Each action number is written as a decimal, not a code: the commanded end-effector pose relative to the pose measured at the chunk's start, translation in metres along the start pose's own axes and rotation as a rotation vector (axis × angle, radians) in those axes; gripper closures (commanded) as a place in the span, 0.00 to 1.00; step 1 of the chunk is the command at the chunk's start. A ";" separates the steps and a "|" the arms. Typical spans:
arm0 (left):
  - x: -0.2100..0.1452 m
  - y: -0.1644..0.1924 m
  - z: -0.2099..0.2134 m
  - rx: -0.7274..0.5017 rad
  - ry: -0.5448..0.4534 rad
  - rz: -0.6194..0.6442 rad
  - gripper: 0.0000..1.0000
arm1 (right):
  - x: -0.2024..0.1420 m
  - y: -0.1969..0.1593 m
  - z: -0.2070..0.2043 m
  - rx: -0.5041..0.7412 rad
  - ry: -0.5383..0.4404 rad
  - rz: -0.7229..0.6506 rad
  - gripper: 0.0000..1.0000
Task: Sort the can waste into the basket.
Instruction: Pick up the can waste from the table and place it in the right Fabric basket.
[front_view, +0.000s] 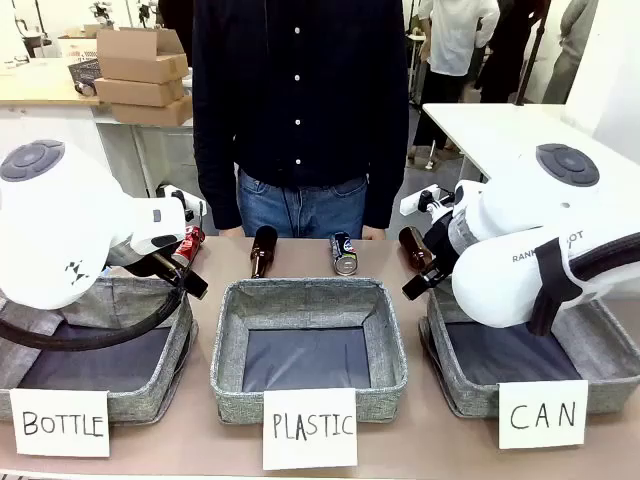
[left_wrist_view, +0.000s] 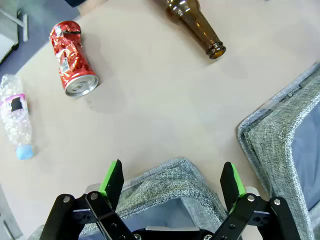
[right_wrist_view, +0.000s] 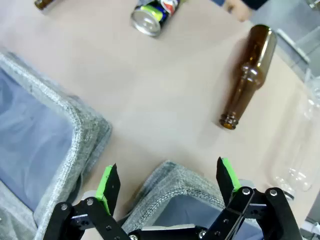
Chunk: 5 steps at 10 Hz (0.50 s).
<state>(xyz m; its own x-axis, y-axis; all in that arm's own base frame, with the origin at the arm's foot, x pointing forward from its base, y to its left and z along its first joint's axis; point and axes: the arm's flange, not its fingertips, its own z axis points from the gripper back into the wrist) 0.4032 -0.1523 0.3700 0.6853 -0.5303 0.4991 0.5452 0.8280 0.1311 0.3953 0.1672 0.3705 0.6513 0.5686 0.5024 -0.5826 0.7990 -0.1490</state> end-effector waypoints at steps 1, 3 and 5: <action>0.000 0.000 0.000 0.000 0.000 0.000 0.00 | 0.000 0.000 0.000 0.000 -0.001 0.000 0.00; 0.000 0.000 0.000 0.000 0.000 0.000 0.00 | 0.000 0.000 0.000 0.000 -0.001 0.000 0.00; 0.000 0.000 0.000 0.000 0.000 0.000 0.00 | 0.000 0.000 0.000 0.000 -0.001 0.000 0.00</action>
<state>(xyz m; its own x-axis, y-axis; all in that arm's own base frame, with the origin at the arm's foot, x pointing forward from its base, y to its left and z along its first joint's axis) 0.4031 -0.1525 0.3700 0.6851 -0.5307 0.4991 0.5456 0.8277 0.1313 0.3953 0.1673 0.3703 0.6512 0.5692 0.5020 -0.5829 0.7987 -0.1494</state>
